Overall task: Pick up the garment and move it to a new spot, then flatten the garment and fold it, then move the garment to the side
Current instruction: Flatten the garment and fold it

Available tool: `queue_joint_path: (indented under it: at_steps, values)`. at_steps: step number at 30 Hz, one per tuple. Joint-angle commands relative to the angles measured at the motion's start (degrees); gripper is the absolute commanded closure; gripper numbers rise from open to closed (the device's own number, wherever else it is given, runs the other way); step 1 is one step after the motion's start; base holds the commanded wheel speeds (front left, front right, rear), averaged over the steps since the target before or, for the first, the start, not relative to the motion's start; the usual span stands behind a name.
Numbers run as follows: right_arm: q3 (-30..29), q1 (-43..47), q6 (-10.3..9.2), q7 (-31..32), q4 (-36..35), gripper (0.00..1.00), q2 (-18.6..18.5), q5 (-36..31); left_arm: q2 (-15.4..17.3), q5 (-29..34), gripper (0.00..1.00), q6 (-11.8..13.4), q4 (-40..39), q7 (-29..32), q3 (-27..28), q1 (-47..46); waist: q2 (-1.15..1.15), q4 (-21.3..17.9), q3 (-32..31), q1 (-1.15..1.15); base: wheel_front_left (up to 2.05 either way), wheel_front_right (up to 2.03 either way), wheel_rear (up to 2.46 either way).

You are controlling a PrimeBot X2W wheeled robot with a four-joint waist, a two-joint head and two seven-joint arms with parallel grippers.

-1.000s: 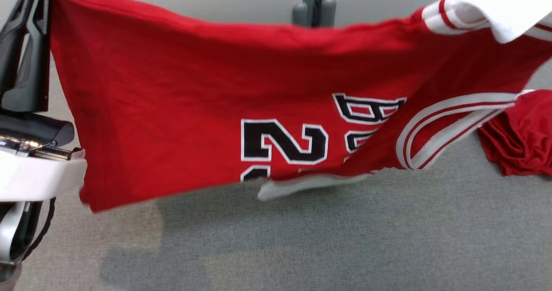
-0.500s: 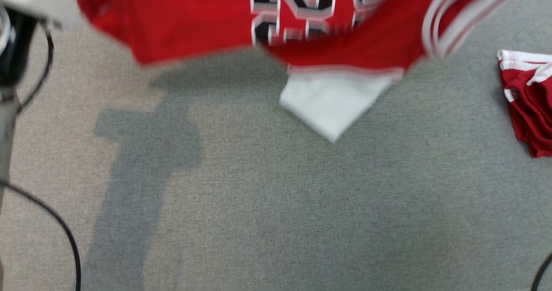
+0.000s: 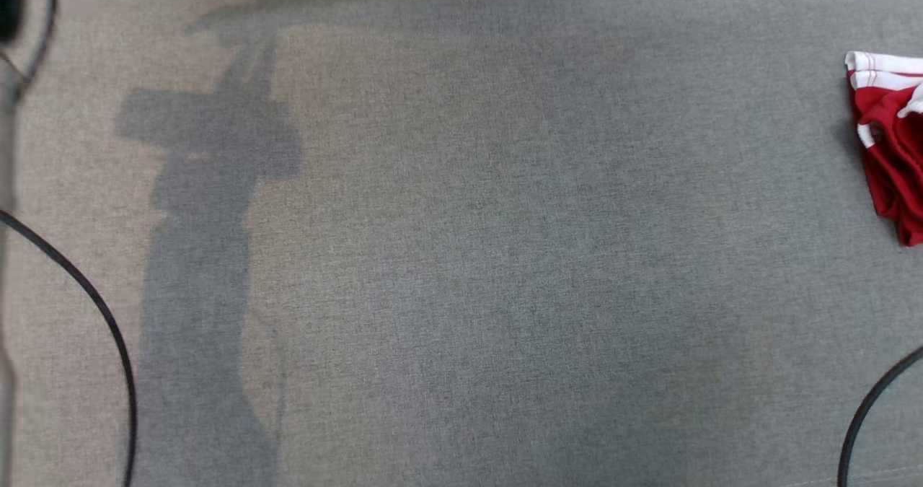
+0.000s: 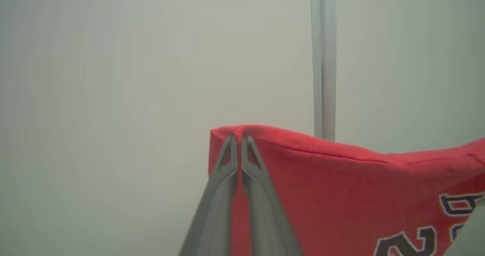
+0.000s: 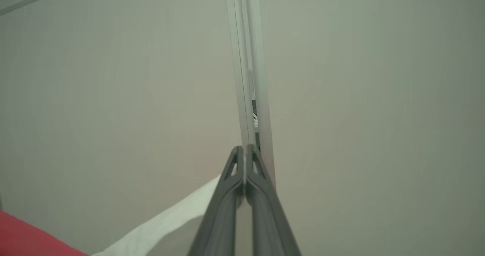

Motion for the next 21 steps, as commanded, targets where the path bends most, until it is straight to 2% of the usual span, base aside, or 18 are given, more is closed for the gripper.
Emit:
queue_joint_path:
  at_steps: [1, 4, 7, 16, 21]
  values:
    - [1.14, 4.47, -0.02, -0.57, 0.88, 1.00, -0.53, 1.87, -0.58, -0.85, 1.00, -0.43, 1.61, -1.47, -0.22, 3.00, 0.00, 0.00, 0.75, 0.00, 0.00, 0.00, 0.00]
    - [3.99, 16.44, -0.01, -1.29, 0.94, 1.00, -1.46, 6.28, -2.45, -2.81, 1.00, -0.78, 3.90, -4.87, -0.25, 11.26, 0.00, 0.58, 0.99, 0.00, 0.00, 0.00, 0.00]
    - [4.78, 27.46, -0.02, -1.80, -1.02, 1.00, -1.73, 10.18, -4.07, -4.32, 1.00, -0.29, 2.86, -6.07, 1.05, 20.11, 0.00, 0.81, 0.61, 0.00, 0.00, 0.00, 0.00]
    - [4.19, 56.97, -0.01, -2.11, -12.08, 1.00, -1.65, 17.94, -8.51, -5.35, 1.00, 1.52, -9.71, -6.38, 4.07, 48.86, 0.00, 1.53, -2.70, 0.00, 0.00, 0.00, 0.00]
    - [1.93, 66.81, -0.01, -2.05, -17.26, 1.00, -1.77, 18.61, -8.52, -6.28, 1.00, 2.70, -14.15, -5.60, 3.76, 58.58, 0.00, 1.94, -4.82, 0.00, 0.00, 0.00, 0.00]
